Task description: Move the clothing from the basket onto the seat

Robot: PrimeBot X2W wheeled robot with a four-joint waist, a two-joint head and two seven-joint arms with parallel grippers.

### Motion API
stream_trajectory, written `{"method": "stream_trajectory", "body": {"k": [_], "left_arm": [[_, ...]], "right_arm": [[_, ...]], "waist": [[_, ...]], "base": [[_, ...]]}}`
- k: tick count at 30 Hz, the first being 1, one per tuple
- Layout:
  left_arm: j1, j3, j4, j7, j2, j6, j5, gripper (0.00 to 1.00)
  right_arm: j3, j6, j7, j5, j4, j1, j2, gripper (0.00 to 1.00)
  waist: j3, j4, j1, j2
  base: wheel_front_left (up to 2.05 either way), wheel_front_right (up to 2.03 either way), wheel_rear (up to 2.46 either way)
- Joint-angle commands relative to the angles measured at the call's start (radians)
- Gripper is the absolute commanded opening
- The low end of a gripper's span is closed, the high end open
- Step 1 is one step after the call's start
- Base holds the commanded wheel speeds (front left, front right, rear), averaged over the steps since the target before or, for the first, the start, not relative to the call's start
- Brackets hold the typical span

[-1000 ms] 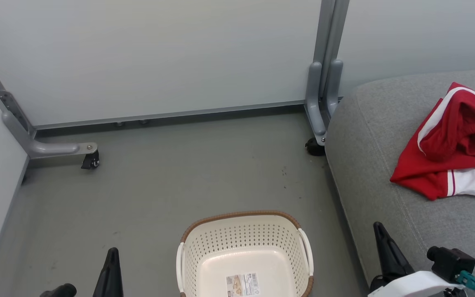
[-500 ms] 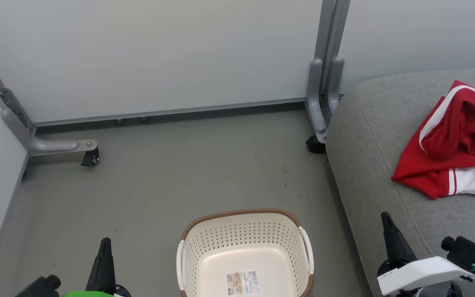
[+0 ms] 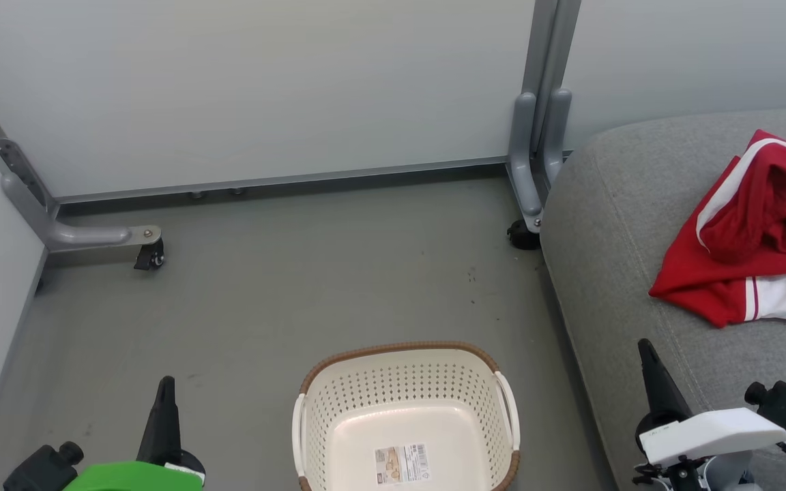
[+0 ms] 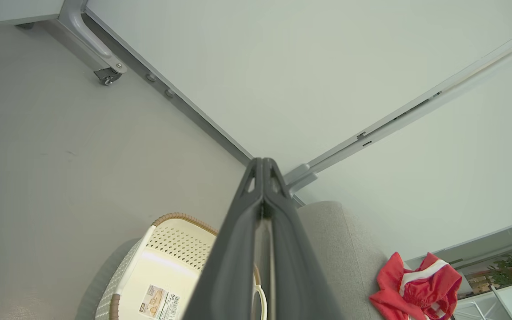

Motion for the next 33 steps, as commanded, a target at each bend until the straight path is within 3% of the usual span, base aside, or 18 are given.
{"method": "stream_trajectory", "body": {"k": [1,33], "left_arm": [[-0.032,0.009,-0.004,0.006,0.008,-0.006,-0.030,0.00],[-0.112,0.056,0.035,0.091,0.009,-0.028,-0.352,0.00]], "right_arm": [[-0.008,0.000,0.009,0.033,-0.006,-0.026,-0.007,0.00],[-0.058,0.000,0.094,0.381,0.028,-0.092,-0.008,0.00]], "waist": [[0.001,0.000,0.0000,0.0000],[0.022,0.006,0.0000,0.0000]], "base": [[0.00,0.00,0.00],[0.00,0.00,0.00]]}}
